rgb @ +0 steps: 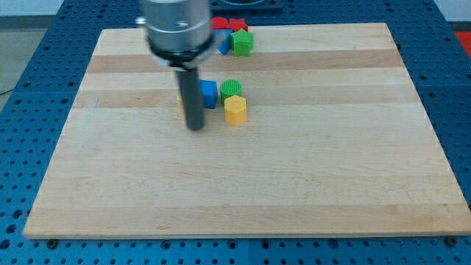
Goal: Push the yellow heart to the top left corner
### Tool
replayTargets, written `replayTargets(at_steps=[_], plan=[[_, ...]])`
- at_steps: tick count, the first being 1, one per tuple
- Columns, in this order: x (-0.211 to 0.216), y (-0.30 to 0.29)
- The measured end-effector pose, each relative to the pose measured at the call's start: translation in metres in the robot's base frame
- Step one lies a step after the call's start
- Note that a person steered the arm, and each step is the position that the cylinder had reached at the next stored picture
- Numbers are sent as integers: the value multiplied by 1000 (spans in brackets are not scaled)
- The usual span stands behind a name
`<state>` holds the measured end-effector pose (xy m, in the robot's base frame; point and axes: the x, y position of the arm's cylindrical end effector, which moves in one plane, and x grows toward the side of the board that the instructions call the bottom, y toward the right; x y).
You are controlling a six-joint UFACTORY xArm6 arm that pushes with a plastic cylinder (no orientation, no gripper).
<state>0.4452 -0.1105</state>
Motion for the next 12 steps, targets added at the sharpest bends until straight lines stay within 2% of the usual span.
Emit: replayTargets(at_steps=[1,3,4,5,6,7,8,9,11,12], plan=[[-2,-44],[5,16],[-15,-1],[-62,-63],[-78,-77],[-34,-59],[-16,-25],[-52,-12],[-155,-78],[-158,-72]])
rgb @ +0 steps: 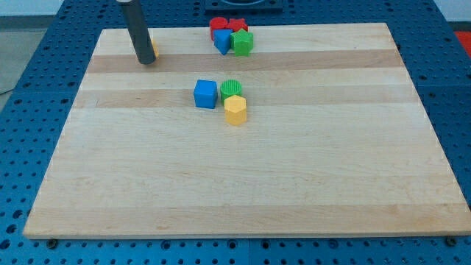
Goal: Push the yellow heart to the top left corner
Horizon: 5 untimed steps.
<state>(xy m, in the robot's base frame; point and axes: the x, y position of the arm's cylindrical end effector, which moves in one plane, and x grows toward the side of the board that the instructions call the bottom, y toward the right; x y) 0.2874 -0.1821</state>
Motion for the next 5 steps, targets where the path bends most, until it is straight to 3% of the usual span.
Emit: replayTargets(at_steps=[2,4,5], plan=[[-5,38],[-40,-53],[-44,-56]])
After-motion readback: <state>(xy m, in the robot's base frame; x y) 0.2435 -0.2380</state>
